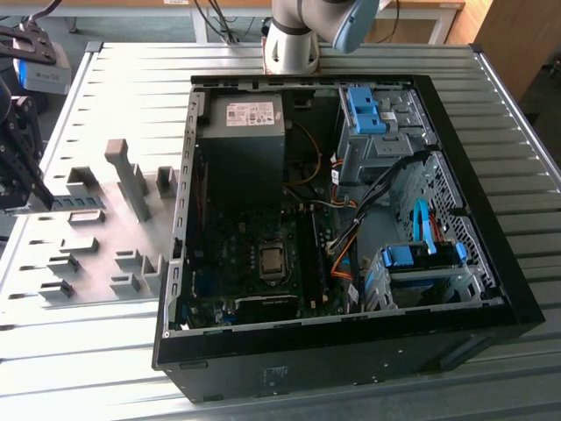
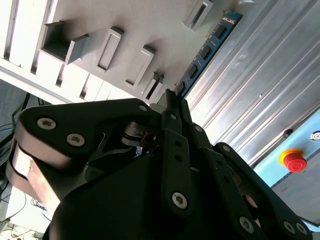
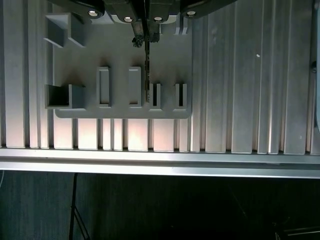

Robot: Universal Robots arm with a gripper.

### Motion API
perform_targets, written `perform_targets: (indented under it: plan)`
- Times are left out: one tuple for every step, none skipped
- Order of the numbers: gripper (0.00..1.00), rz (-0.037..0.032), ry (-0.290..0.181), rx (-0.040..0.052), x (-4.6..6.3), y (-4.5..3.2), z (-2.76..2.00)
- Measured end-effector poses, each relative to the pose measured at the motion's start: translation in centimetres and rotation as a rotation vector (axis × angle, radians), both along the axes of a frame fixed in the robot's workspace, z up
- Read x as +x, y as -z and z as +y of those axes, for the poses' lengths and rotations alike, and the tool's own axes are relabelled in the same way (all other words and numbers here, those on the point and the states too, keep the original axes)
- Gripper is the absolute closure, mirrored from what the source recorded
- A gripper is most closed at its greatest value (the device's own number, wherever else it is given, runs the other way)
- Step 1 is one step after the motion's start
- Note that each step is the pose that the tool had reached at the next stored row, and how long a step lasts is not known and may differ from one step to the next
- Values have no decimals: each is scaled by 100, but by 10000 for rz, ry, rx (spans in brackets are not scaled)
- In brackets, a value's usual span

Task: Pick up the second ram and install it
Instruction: 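Pick up the second ram and move it above second insertion slot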

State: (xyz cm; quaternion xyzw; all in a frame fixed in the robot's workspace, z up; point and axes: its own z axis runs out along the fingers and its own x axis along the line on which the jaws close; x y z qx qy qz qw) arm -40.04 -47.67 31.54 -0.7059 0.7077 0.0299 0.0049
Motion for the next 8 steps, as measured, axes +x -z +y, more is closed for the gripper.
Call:
perform_targets:
  plan:
    - [86, 1, 0, -1, 0, -6, 0]
    - [86, 0, 0, -1, 0, -14, 0]
    - [86, 2, 0, -2, 0, -23, 0]
    - [86, 2, 0, -2, 0, -31, 0]
    - [86, 0, 0, -1, 0, -36, 0]
    - [86, 0, 0, 0, 0, -42, 0]
    - [86, 1, 0, -1, 0, -49, 0]
    - [86, 1, 1, -1, 0, -59, 0]
